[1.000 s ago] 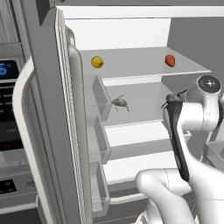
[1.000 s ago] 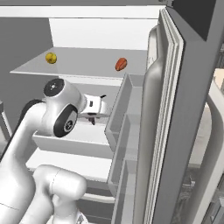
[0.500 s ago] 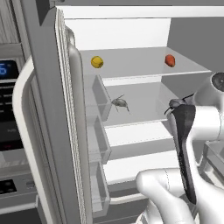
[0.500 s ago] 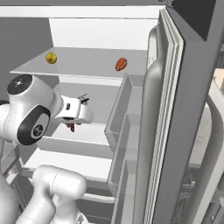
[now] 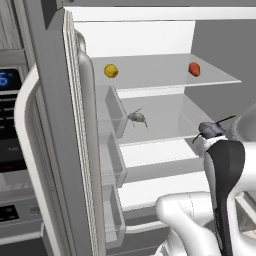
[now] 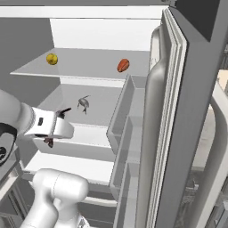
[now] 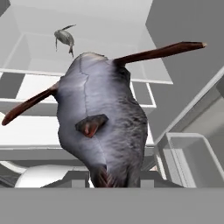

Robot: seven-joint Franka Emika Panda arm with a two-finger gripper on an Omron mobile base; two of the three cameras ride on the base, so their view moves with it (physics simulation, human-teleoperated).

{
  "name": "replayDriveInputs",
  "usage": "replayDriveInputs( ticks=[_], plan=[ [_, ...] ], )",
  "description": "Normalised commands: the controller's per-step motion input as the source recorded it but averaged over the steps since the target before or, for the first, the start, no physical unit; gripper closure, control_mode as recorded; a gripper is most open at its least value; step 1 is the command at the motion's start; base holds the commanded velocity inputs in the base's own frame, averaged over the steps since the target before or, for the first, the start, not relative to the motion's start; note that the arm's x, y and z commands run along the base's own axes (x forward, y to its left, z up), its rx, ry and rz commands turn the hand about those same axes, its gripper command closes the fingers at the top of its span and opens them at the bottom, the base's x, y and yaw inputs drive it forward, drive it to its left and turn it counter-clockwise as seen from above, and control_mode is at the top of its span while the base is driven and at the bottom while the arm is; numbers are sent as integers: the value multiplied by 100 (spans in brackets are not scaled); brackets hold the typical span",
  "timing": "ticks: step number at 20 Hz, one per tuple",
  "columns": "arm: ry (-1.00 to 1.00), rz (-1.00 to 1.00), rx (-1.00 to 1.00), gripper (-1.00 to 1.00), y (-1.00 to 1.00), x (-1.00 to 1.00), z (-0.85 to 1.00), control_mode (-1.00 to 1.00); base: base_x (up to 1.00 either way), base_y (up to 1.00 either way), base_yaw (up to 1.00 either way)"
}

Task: Gather the lemon and sweet potato from the fridge and place them on a tray on the dining counter. Then gather the fishs from the fridge and place them on the other tray.

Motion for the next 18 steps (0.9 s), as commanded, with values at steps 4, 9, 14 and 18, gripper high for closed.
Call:
replayDriveInputs(
  ticks=[4,9,14,18],
  plan=[
    [0,0,0,100,0,-5,0,-100,0,0,0],
    [-1,0,0,100,0,-2,0,-100,0,0,0],
    [-2,0,0,100,0,-5,0,100,-29,0,-3],
    [0,0,0,100,0,0,0,100,-68,12,-22]
  ],
)
